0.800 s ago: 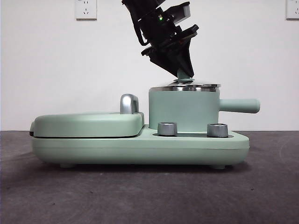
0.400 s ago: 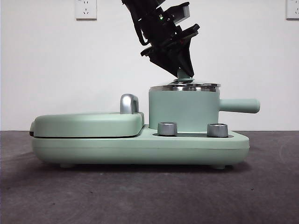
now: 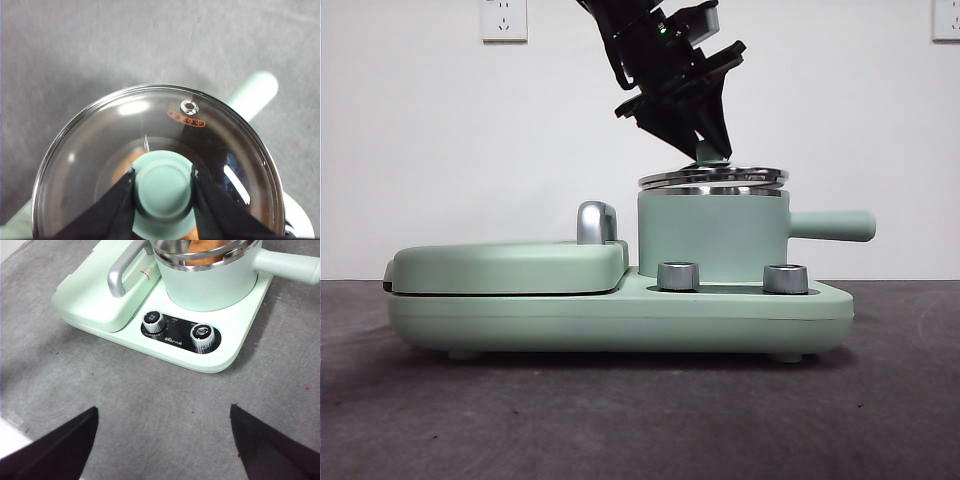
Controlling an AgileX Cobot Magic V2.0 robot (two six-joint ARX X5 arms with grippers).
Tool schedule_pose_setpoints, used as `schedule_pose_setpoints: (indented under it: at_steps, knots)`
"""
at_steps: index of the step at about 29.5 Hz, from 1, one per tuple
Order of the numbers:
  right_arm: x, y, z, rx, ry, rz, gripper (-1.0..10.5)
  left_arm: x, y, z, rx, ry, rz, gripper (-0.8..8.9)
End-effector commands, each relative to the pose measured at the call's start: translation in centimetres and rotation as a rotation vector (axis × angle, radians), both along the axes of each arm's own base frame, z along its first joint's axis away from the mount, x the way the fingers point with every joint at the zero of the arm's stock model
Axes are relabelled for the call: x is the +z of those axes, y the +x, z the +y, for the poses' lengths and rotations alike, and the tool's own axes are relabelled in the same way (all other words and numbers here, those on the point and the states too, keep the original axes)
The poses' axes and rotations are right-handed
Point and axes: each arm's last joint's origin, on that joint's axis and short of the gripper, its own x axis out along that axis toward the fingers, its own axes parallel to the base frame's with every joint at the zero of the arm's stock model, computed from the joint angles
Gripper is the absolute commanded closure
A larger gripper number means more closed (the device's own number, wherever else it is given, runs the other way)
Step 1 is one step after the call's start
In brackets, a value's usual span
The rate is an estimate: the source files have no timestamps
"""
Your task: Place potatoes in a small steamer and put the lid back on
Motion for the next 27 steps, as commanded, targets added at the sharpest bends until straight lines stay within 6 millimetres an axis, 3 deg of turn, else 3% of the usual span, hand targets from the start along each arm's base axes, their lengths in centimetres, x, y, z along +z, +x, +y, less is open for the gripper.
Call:
schedule_pose_setpoints:
  at_steps: [1,17,27]
  knots:
    - [0.1,0.1,0.1,-0.002,0.01,-0.004,5.3,0.5,0.3,-0.5,-0.001,-0.031,-0.034,7.97]
    - [0.1,0.1,0.1,-0.007,0.017,0.002,5.3,0.2,0.2,-0.5,-0.029,-0.001,-0.038,7.97]
    - [0.1,0.1,0.1,-0.007,0.017,0.003,5.3,-2.3,0.8,-1.8,-0.088,0.051,-0.037,7.95]
